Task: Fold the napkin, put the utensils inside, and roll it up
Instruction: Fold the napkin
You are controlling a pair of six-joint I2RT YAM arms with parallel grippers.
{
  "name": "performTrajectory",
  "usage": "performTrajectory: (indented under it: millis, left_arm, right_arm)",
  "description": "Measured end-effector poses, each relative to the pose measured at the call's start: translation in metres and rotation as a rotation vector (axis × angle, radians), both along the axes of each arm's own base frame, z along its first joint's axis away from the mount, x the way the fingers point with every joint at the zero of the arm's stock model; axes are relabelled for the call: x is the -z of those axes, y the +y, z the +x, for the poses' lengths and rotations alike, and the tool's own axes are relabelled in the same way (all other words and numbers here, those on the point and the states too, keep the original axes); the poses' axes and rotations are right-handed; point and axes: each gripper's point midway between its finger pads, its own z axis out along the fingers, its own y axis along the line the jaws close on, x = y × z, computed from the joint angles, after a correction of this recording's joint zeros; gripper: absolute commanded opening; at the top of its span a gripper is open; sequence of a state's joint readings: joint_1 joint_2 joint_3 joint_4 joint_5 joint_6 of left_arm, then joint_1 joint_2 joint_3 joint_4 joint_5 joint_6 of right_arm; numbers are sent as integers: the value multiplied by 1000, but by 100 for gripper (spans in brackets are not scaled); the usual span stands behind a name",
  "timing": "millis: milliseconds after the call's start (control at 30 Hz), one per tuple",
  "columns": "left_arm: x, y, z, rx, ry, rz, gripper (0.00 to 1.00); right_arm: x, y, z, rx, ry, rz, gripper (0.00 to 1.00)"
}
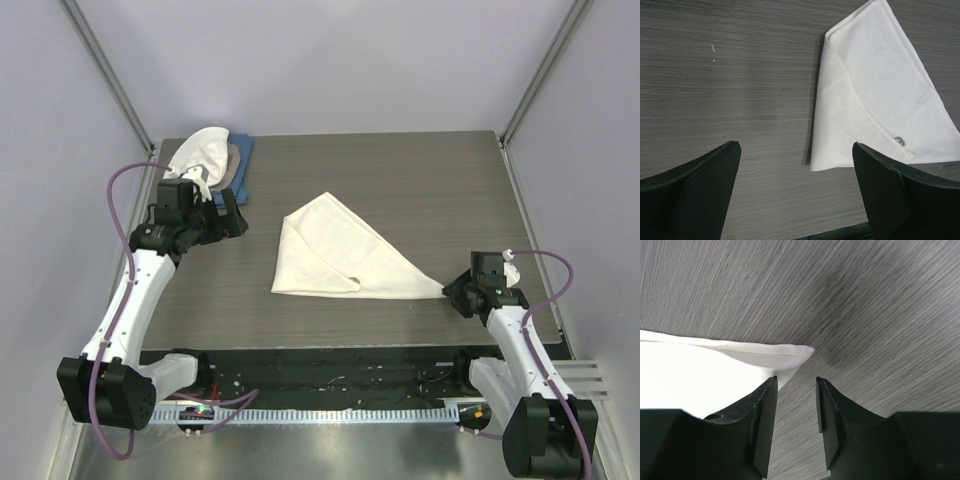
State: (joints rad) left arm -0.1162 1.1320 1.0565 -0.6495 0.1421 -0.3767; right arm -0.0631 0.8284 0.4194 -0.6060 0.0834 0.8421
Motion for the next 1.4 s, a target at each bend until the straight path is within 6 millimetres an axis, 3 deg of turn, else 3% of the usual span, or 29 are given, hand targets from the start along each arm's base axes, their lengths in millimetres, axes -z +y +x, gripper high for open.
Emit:
performTrajectory:
  millis: [367, 900, 1333, 1400]
  left_arm:
    - [0, 0, 0, 0, 0, -1, 100]
    - [0, 0, 0, 0, 0, 0, 100]
    - [-3, 0, -1, 0, -9, -1, 100]
    - [-3, 0, -1, 0, -9, -2, 100]
  right_arm:
    - [0, -1, 9, 1, -10, -2, 43]
    - [16, -6, 10, -9, 52, -29, 38]
    - [20, -8, 14, -8, 46, -38, 28]
    - [20, -8, 16, -10, 43, -38, 20]
